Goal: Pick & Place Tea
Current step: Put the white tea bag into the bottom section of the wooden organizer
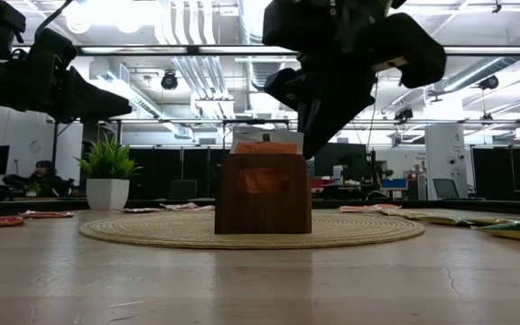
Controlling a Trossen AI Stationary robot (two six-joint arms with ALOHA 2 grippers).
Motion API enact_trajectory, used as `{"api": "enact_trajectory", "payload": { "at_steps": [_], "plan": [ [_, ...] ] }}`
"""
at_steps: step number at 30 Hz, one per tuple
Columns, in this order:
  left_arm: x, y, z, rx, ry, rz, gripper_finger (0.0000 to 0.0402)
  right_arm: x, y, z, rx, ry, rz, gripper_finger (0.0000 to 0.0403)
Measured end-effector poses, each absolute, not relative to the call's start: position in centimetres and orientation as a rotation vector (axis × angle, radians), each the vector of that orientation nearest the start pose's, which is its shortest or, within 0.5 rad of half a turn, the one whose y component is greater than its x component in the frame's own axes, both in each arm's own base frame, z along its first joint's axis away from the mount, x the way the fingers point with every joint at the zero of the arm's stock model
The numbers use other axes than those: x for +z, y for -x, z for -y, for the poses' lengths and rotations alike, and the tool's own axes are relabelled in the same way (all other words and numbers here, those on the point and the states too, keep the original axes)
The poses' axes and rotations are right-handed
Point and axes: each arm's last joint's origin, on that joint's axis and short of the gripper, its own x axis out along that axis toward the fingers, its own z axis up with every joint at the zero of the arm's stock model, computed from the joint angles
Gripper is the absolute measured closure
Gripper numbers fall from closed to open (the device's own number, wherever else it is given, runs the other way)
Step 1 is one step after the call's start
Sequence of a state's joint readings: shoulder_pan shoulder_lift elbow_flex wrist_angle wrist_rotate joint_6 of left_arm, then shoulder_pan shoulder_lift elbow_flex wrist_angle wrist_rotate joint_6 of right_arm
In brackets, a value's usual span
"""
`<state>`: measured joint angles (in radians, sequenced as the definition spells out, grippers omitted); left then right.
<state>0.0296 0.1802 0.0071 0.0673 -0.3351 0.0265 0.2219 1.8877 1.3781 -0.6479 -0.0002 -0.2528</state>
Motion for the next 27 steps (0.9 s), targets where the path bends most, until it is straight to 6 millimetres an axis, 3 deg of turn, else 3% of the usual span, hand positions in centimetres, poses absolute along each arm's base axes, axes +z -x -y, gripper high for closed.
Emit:
{"api": "enact_trajectory", "payload": {
  "at_steps": [15, 27],
  "plan": [
    [15.76, -10.62, -1.27, 0.363, -0.042, -0.11, 0.0199, 19.81, -37.27, -8.97, 0.383, 0.395, -1.127, 0.0391],
    [15.75, -10.62, -1.27, 0.363, -0.042, -0.11, 0.0199, 19.83, -37.01, -8.9, 0.387, 0.392, -1.162, 0.0282]
  ]
}}
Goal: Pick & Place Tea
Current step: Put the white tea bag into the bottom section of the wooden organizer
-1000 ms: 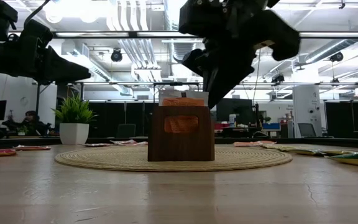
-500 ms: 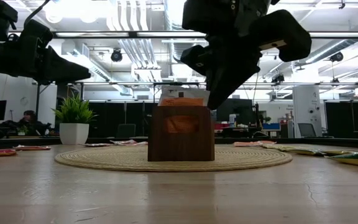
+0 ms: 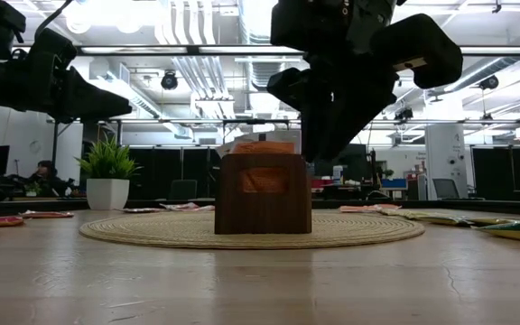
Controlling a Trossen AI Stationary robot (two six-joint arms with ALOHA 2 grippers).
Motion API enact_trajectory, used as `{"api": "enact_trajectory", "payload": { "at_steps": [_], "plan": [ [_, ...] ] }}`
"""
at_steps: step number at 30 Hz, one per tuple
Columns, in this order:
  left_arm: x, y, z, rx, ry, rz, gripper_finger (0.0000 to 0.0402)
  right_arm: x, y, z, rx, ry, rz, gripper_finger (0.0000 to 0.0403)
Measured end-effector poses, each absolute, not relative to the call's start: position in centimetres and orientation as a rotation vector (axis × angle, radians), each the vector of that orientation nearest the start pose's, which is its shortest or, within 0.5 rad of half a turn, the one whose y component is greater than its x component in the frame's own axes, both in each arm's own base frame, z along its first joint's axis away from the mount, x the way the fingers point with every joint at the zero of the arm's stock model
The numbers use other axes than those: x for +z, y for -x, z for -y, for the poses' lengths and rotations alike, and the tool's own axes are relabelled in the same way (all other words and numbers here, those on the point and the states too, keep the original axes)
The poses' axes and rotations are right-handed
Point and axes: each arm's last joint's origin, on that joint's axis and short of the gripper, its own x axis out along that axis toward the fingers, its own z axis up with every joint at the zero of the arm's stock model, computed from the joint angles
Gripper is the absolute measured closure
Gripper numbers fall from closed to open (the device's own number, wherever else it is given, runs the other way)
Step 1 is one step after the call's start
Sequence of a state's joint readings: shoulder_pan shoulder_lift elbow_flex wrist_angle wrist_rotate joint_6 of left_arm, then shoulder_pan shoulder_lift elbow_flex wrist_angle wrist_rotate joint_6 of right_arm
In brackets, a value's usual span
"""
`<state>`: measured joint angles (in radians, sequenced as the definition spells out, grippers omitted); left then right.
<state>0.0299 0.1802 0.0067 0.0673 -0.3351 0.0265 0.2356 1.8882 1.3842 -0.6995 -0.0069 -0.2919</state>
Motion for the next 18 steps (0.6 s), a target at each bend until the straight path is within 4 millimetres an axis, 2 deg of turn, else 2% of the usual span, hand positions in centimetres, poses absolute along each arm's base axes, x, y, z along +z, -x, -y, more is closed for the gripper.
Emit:
{"api": "enact_trajectory", "payload": {
  "at_steps": [5, 10, 18],
  "plan": [
    [15.8, -10.6, -1.3, 0.364, -0.042, -0.11, 0.0199, 20.3, -37.0, -8.6, 0.308, 0.444, -1.18, 0.0255],
    [15.8, -10.6, -1.3, 0.364, -0.042, -0.11, 0.0199, 20.6, -36.9, -8.0, 0.161, 0.532, -1.22, 0.025],
    [15.8, -10.6, -1.3, 0.364, -0.042, -0.111, 0.0199, 22.4, -36.9, -6.8, 0.049, 0.365, -1.146, 0.0269]
  ]
}}
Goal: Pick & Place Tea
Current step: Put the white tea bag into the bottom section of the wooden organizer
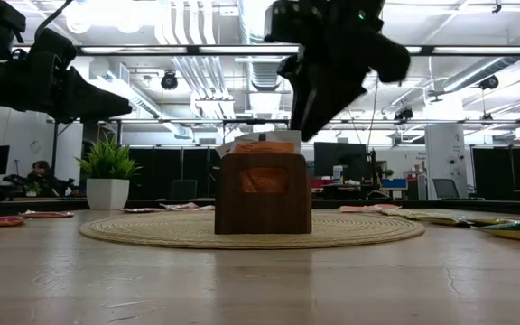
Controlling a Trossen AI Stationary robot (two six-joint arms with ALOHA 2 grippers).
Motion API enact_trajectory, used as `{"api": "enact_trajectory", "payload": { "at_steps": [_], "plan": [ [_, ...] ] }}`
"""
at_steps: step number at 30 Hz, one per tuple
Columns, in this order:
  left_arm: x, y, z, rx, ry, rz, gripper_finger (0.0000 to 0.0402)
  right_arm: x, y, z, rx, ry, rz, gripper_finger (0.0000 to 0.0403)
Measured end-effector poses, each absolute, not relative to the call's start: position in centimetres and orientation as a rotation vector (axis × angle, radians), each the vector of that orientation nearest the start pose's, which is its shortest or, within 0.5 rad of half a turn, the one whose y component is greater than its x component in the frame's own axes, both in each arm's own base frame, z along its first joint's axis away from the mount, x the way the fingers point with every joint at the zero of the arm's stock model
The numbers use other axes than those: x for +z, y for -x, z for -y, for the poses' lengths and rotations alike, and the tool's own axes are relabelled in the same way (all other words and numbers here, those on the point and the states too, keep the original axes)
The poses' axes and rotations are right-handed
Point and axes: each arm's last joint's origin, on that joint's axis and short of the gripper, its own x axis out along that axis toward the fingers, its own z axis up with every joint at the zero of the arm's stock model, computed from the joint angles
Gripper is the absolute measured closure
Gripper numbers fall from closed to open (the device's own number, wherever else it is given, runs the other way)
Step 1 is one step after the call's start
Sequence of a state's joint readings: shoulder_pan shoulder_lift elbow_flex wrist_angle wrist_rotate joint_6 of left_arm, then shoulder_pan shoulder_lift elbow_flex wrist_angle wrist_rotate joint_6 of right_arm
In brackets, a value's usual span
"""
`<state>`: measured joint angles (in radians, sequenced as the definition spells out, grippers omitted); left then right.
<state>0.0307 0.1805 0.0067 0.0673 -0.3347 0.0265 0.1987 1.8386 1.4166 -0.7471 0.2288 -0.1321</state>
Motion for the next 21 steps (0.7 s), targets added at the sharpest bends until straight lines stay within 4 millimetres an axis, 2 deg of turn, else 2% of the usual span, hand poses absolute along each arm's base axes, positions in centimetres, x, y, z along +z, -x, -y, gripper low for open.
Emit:
{"api": "enact_trajectory", "payload": {
  "at_steps": [5, 9, 14, 21],
  "plan": [
    [15.7, -10.6, -1.3, 0.364, -0.042, -0.111, 0.0199, 23.7, -36.9, -6.6, 0.114, 0.184, -1.092, 0.0278],
    [15.8, -10.6, -1.3, 0.363, -0.042, -0.11, 0.0199, 23.5, -37.4, -6.9, 0.146, 0.073, -1.061, 0.0282],
    [15.8, -10.6, -1.3, 0.364, -0.042, -0.11, 0.0199, 22.1, -38.1, -7.0, 0.123, 0.031, -1.071, 0.0282],
    [15.8, -10.6, -1.3, 0.363, -0.042, -0.11, 0.0199, 22.2, -38.6, -7.1, 0.126, 0.025, -1.039, 0.0292]
  ]
}}
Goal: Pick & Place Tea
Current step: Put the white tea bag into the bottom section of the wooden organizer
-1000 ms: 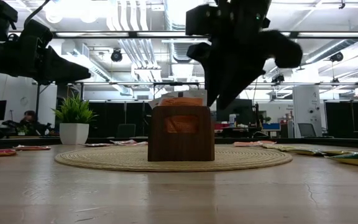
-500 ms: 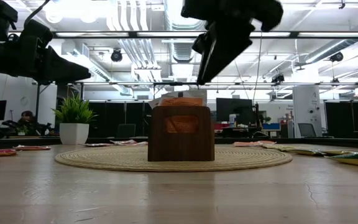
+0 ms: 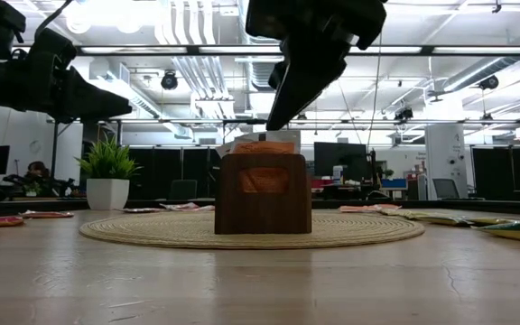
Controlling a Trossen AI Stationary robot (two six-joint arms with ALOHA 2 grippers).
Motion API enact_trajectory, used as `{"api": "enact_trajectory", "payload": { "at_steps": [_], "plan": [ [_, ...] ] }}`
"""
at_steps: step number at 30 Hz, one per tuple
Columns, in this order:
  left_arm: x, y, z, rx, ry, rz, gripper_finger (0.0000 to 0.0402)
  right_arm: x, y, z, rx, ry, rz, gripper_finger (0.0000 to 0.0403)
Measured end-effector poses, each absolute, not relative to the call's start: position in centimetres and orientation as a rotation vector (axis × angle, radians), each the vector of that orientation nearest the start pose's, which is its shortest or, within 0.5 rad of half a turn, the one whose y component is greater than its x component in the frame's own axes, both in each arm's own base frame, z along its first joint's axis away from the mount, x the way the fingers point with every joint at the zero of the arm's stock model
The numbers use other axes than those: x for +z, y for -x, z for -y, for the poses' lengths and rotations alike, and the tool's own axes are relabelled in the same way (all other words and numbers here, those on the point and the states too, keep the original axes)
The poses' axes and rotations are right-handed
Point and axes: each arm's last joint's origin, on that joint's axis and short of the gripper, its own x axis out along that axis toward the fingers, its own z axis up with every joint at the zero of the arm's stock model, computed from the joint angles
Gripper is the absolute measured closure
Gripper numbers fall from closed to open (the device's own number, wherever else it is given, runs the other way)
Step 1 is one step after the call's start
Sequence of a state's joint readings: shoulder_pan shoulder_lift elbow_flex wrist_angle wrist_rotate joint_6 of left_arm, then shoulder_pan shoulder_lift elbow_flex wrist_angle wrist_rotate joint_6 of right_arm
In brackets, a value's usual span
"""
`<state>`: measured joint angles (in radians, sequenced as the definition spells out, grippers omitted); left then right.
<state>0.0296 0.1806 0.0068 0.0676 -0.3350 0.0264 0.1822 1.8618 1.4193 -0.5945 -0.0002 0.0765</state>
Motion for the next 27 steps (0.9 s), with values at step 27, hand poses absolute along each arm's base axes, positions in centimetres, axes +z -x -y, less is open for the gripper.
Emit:
{"api": "enact_trajectory", "payload": {
  "at_steps": [27],
  "plan": [
    [15.76, -10.62, -1.28, 0.364, -0.042, -0.111, 0.0199, 21.49, -38.85, -7.33, 0.164, -0.032, -0.996, 0.0312]
  ]
}}
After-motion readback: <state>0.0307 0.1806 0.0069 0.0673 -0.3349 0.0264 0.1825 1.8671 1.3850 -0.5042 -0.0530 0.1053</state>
